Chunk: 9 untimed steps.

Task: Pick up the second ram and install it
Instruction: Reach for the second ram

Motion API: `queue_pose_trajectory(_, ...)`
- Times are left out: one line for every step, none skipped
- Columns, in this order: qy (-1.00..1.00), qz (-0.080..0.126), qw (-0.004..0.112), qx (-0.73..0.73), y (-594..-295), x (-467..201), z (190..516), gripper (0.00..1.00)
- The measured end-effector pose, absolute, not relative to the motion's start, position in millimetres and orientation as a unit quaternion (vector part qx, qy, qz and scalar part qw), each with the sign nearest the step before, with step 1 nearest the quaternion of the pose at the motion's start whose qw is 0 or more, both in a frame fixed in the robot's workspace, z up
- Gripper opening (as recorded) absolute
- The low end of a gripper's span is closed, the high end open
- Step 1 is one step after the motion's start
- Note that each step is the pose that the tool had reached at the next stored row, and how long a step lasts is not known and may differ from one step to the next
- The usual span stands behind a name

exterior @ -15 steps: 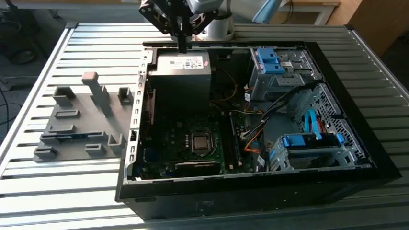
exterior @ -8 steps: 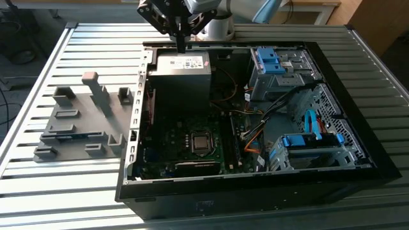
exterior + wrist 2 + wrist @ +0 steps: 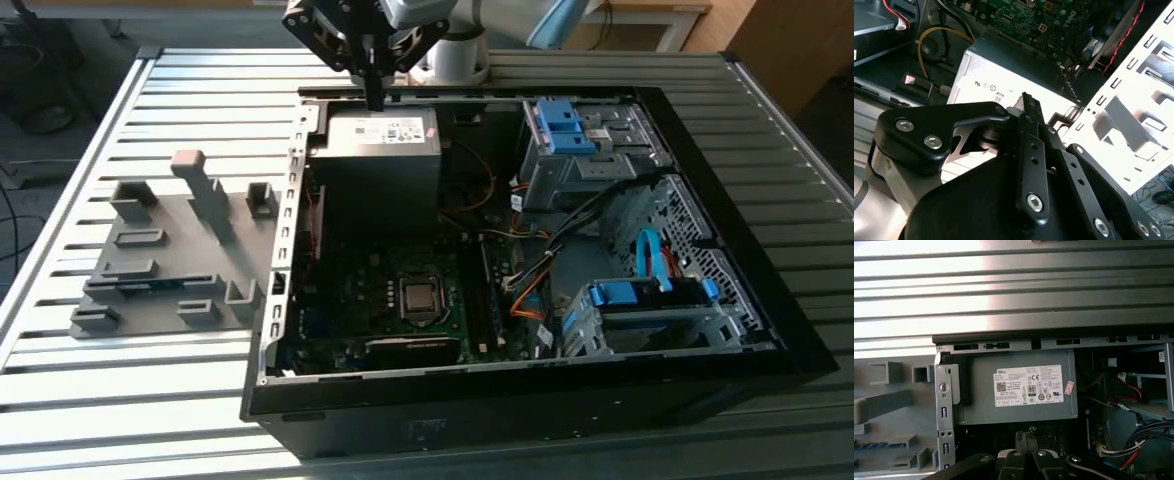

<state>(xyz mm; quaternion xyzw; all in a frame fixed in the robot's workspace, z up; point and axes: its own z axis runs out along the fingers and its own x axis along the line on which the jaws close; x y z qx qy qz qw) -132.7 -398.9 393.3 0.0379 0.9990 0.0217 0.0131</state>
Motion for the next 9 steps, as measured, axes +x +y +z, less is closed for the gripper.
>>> queue_pose_trajectory(0.999,0.022,0.013,0.038,-398.9,-133.0,393.3,0.11)
queue_pose_trajectory(0.999,0.022,0.013,0.038,-398.9,-133.2,393.3,0.11)
queue_pose_trajectory(0.999,0.022,0.013,0.038,-398.9,-133.5,393.3,0.11)
queue_pose_trajectory(0.999,0.022,0.013,0.038,-398.9,-133.8,393.3,0.11)
queue_pose_trajectory(0.999,0.022,0.013,0.038,-398.9,-134.1,393.3,0.11)
queue_pose_trajectory(0.999,0.022,0.013,0.038,-398.9,-134.4,393.2,0.11)
queue_pose_trajectory(0.999,0.022,0.013,0.038,-398.9,-134.7,393.2,0.11)
queue_pose_trajectory(0.999,0.022,0.013,0.038,-398.9,-135.0,393.3,0.11)
queue_pose_trajectory(0.999,0.022,0.013,0.038,-398.9,-135.3,393.2,0.11)
